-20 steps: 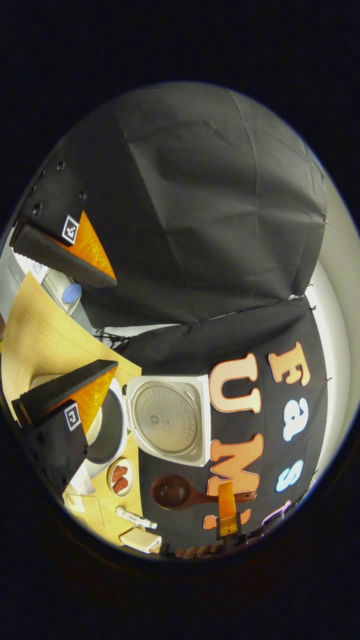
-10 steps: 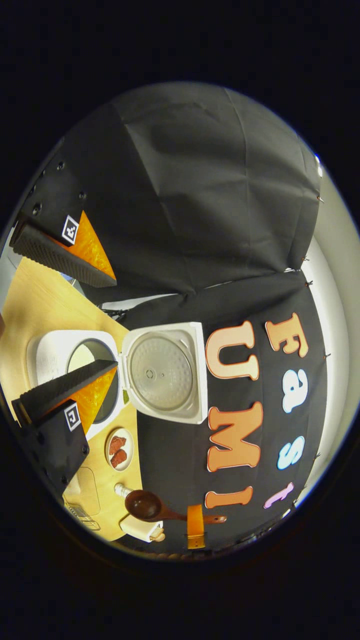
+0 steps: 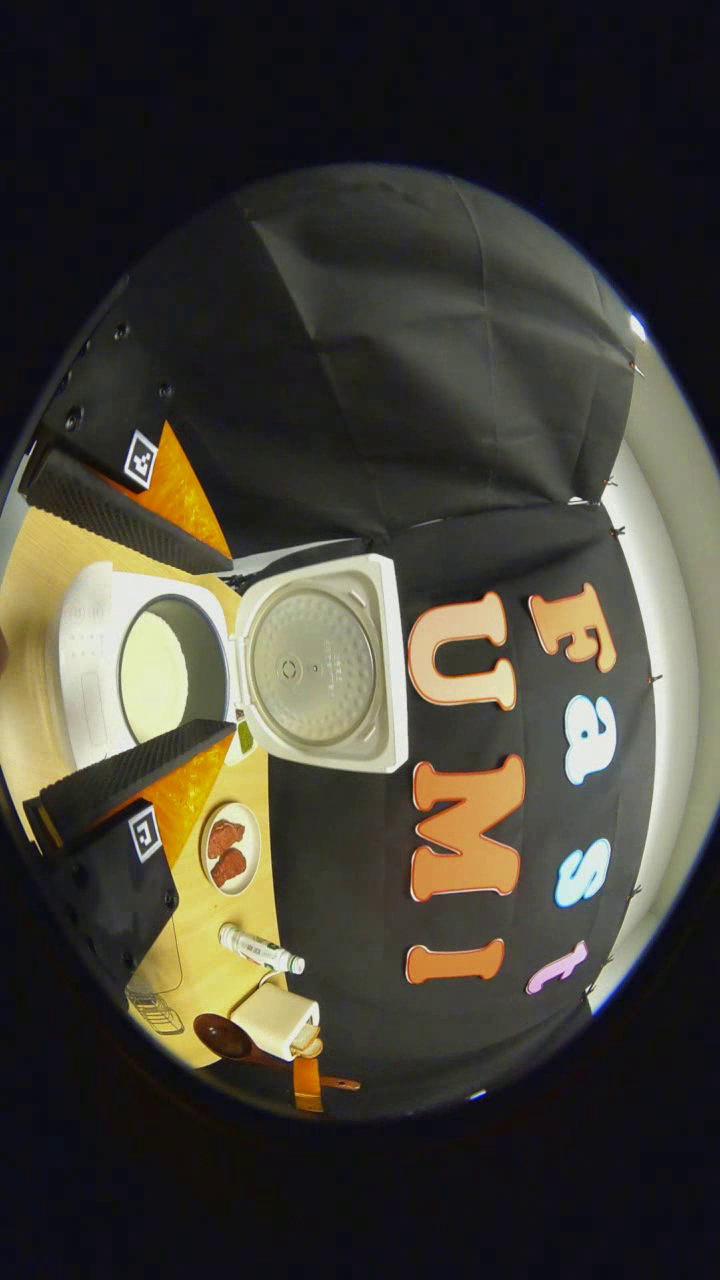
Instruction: Close the left gripper, press the button to open the rice cooker; take a wooden spoon from the chopstick holder with the right hand, scoop a spoonful of rice and pour it into the rice cooker, then put the wooden spoon back into the chopstick holder.
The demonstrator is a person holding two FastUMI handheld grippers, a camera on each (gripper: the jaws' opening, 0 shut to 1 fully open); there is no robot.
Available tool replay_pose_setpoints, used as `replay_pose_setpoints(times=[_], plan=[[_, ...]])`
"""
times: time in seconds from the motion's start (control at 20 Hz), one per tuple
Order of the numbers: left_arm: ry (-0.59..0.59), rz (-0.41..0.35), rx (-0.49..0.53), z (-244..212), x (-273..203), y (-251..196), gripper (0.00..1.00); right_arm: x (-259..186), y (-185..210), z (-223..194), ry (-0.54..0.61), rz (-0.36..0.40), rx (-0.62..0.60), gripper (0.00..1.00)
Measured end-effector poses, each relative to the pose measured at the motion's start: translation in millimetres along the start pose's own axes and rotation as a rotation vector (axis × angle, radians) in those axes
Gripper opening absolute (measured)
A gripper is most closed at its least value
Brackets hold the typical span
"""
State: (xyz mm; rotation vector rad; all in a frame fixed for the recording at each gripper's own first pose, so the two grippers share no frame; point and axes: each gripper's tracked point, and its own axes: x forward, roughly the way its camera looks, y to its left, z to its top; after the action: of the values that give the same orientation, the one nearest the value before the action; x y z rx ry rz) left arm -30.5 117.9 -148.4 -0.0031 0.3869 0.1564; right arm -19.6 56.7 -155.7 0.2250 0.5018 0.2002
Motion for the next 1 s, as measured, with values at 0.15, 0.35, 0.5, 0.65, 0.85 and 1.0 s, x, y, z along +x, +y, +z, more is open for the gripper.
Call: replay_pose_setpoints(times=[0.15, 0.35, 0.5, 0.65, 0.85, 1.0], plan=[[-0.006, -0.019, 0.017, 5.5, 4.1, -13.4, 0.99, -9.8, -34.0, -25.3, 0.039, -0.062, 0.041, 0.14], [-0.018, -0.041, 0.018, 13.9, 7.6, -26.7, 0.94, -13.1, -69.7, -49.0, 0.062, -0.147, 0.077, 0.14], [-0.012, -0.056, 0.022, 15.6, 8.3, -36.0, 0.99, -8.7, -87.1, -66.1, 0.062, -0.19, 0.133, 0.14], [-0.014, -0.06, 0.022, 19.0, 6.7, -40.8, 0.99, -1.5, -97.6, -82.5, 0.068, -0.2, 0.163, 0.14], [-0.011, -0.057, 0.032, 17.4, 1.9, -45.9, 0.94, 9.2, -102.7, -109.4, 0.106, -0.191, 0.215, 0.17], [0.001, -0.053, 0.037, 15.6, -2.5, -46.7, 0.99, 14.6, -107.7, -126.3, 0.128, -0.201, 0.224, 0.18]])
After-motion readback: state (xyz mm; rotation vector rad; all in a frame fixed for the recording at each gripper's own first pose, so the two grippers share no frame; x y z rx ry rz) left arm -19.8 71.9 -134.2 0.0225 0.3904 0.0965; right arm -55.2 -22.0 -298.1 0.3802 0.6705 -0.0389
